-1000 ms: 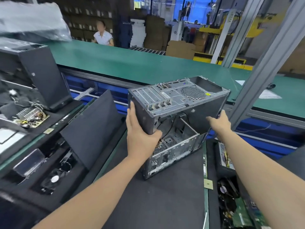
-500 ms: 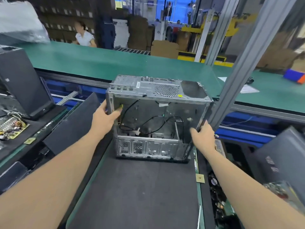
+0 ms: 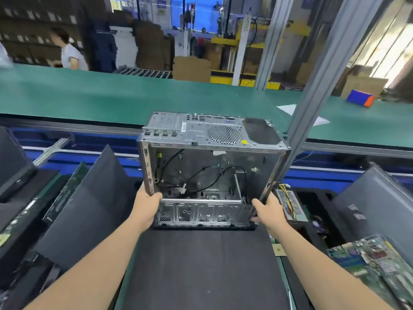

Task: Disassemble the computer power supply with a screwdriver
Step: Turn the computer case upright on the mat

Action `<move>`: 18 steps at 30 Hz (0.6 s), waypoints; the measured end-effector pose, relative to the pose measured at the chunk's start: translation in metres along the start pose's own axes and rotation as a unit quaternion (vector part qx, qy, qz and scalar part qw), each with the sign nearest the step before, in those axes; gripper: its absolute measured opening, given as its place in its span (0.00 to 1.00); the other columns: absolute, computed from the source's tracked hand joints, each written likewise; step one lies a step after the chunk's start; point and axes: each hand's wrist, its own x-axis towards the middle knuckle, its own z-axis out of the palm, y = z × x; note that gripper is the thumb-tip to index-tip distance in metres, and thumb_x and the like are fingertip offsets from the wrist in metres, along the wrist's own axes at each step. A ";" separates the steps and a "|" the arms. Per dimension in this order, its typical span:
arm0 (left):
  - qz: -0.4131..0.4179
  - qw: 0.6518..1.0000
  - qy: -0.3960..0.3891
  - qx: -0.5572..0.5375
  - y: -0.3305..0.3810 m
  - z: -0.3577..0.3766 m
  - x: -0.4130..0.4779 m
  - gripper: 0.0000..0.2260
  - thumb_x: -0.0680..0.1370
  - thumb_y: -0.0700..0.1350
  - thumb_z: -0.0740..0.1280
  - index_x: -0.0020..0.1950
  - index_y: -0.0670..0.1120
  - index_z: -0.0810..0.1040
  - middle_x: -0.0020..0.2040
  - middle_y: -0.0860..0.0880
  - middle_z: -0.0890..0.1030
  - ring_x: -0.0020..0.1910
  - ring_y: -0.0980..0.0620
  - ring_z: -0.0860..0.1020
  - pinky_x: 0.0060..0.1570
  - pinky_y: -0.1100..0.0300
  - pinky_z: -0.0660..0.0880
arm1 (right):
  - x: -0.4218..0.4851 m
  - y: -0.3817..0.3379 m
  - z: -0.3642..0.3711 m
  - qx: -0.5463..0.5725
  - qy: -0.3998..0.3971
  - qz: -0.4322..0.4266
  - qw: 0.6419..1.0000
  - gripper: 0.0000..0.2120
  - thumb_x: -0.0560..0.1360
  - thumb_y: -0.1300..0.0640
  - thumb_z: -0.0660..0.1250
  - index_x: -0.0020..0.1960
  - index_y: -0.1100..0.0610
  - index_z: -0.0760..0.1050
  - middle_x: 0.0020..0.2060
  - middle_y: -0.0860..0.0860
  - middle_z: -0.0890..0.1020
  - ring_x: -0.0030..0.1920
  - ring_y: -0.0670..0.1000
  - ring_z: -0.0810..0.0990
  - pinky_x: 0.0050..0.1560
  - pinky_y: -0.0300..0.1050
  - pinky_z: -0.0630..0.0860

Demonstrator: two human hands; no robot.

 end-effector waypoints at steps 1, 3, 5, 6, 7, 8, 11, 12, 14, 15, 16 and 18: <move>0.002 1.000 -0.005 0.001 0.001 0.001 0.006 0.17 0.79 0.30 0.63 0.62 0.47 0.75 0.45 0.50 0.77 0.43 0.52 0.73 0.46 0.61 0.71 | 0.005 0.000 0.004 0.002 0.006 -0.001 1.000 0.12 0.79 0.59 0.65 0.61 0.50 0.73 0.53 0.55 0.78 0.50 0.57 0.82 0.40 0.55 0.86; 0.000 1.000 -0.006 -0.001 0.005 0.004 0.020 0.14 0.79 0.30 0.63 0.58 0.46 0.75 0.42 0.49 0.74 0.40 0.52 0.71 0.42 0.60 0.70 | 0.016 -0.002 0.010 0.006 0.008 0.002 1.000 0.08 0.78 0.59 0.65 0.54 0.48 0.73 0.50 0.56 0.77 0.48 0.56 0.81 0.39 0.53 0.86; -0.003 1.000 -0.001 -0.001 0.010 0.008 0.033 0.12 0.78 0.30 0.63 0.53 0.47 0.75 0.41 0.49 0.73 0.39 0.52 0.69 0.40 0.60 0.69 | 0.026 -0.005 0.015 0.001 0.012 0.008 1.000 0.08 0.78 0.58 0.65 0.48 0.45 0.72 0.48 0.58 0.77 0.45 0.57 0.80 0.37 0.51 0.85; -0.002 1.000 0.001 -0.002 0.012 0.011 0.039 0.13 0.79 0.30 0.63 0.51 0.48 0.74 0.40 0.49 0.72 0.38 0.51 0.69 0.40 0.60 0.69 | 0.031 -0.006 0.017 0.000 0.014 0.010 1.000 0.07 0.78 0.58 0.65 0.48 0.46 0.71 0.48 0.58 0.77 0.46 0.58 0.81 0.37 0.51 0.85; -0.001 1.000 0.000 -0.003 0.013 0.013 0.045 0.14 0.79 0.30 0.63 0.50 0.50 0.73 0.40 0.49 0.72 0.39 0.51 0.69 0.40 0.60 0.69 | 0.036 -0.007 0.019 0.000 0.015 0.012 1.000 0.07 0.78 0.58 0.65 0.50 0.47 0.71 0.48 0.59 0.77 0.46 0.59 0.81 0.36 0.50 0.84; 0.000 1.000 -0.002 -0.003 0.014 0.014 0.050 0.13 0.79 0.30 0.63 0.51 0.50 0.73 0.41 0.49 0.73 0.39 0.51 0.69 0.41 0.59 0.69 | 0.041 -0.008 0.020 0.000 0.016 0.013 1.000 0.06 0.78 0.58 0.65 0.51 0.48 0.70 0.48 0.60 0.78 0.45 0.60 0.82 0.37 0.51 0.84; 0.004 1.000 -0.003 -0.001 0.015 0.019 0.065 0.11 0.80 0.31 0.63 0.56 0.46 0.72 0.41 0.49 0.73 0.39 0.51 0.70 0.41 0.59 0.70 | 0.053 -0.010 0.024 -0.003 0.024 0.021 0.999 0.05 0.78 0.57 0.65 0.47 0.49 0.70 0.45 0.58 0.78 0.43 0.58 0.82 0.38 0.53 0.86; 0.004 1.000 -0.002 0.000 0.015 0.021 0.069 0.11 0.80 0.31 0.63 0.56 0.45 0.71 0.41 0.49 0.73 0.39 0.51 0.70 0.41 0.59 0.70 | 0.056 -0.010 0.025 -0.004 0.025 0.022 0.999 0.06 0.78 0.57 0.65 0.46 0.49 0.70 0.45 0.58 0.78 0.43 0.58 0.83 0.38 0.54 0.86; 0.004 1.000 0.004 -0.001 0.016 0.024 0.075 0.10 0.80 0.31 0.63 0.54 0.45 0.70 0.40 0.50 0.72 0.39 0.51 0.69 0.41 0.59 0.69 | 0.061 -0.011 0.025 -0.003 0.025 0.019 1.000 0.05 0.78 0.57 0.65 0.46 0.50 0.71 0.45 0.59 0.79 0.43 0.57 0.83 0.37 0.52 0.86; 0.004 1.000 0.006 -0.003 0.016 0.026 0.077 0.10 0.80 0.31 0.63 0.53 0.45 0.70 0.40 0.50 0.72 0.39 0.51 0.69 0.41 0.58 0.69 | 0.063 -0.012 0.025 -0.003 0.023 0.015 1.000 0.05 0.78 0.57 0.65 0.46 0.49 0.71 0.45 0.59 0.79 0.43 0.57 0.83 0.36 0.51 0.85; 0.003 1.000 0.008 -0.006 0.017 0.027 0.080 0.10 0.79 0.31 0.63 0.51 0.46 0.70 0.40 0.49 0.72 0.39 0.51 0.68 0.41 0.58 0.69 | 0.065 -0.012 0.025 -0.002 0.020 0.012 1.000 0.06 0.78 0.57 0.65 0.46 0.48 0.71 0.46 0.59 0.79 0.43 0.57 0.83 0.37 0.50 0.85; 0.000 1.000 0.008 -0.008 0.018 0.030 0.083 0.11 0.79 0.31 0.63 0.47 0.47 0.70 0.40 0.48 0.71 0.38 0.51 0.68 0.40 0.59 0.68 | 0.069 -0.013 0.025 0.001 0.012 0.010 1.000 0.07 0.79 0.57 0.65 0.48 0.45 0.72 0.46 0.57 0.79 0.44 0.56 0.83 0.39 0.52 0.86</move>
